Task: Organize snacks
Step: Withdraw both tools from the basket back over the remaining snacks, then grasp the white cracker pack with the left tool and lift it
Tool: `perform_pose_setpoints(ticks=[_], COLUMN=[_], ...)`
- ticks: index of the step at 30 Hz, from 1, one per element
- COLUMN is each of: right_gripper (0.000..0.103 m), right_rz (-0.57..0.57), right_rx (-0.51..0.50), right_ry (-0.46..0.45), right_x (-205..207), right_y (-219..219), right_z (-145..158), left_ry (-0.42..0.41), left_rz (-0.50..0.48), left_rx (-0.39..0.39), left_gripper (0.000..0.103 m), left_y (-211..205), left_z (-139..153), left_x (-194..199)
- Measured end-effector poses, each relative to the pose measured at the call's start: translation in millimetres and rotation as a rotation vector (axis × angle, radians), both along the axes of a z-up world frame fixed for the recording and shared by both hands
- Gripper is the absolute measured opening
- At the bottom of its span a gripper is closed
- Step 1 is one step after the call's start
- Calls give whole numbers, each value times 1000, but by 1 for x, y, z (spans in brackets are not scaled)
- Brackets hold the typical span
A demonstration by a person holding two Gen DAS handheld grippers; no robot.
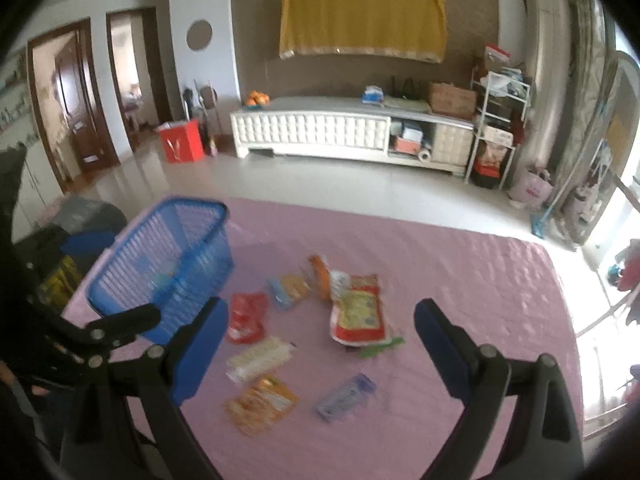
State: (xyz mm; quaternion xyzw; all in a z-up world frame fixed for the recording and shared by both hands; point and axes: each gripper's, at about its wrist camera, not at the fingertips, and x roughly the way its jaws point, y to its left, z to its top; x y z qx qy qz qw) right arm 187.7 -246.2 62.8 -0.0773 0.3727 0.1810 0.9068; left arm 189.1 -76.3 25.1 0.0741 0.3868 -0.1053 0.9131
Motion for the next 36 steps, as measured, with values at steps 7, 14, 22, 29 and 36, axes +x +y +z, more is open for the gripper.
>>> perform_pose_setpoints(ticks=[7,14,22,29,36], right_gripper=[96,96,96,96,96], right_rz=[-40,-73,-111,-125,-134], right_rx=[-47,-44,-27,-13,-12], right_ry=[113,191,268,313,319], right_x=[3,12,28,36,37], right_y=[-22,-36,-40,-39,-40], right_z=[-55,-94,-132,-152,-153], left_ry=[109,216,303,385,472], left_rz=[-23,-26,-35,-41,-1], left_rx=[38,65,100,165,107], left_gripper=[103,103,100,84,74], left_y=[-29,-42,-49,-53,-39], left_z=[-56,-104,-145,-179,-200], left_x=[11,27,59,80,89])
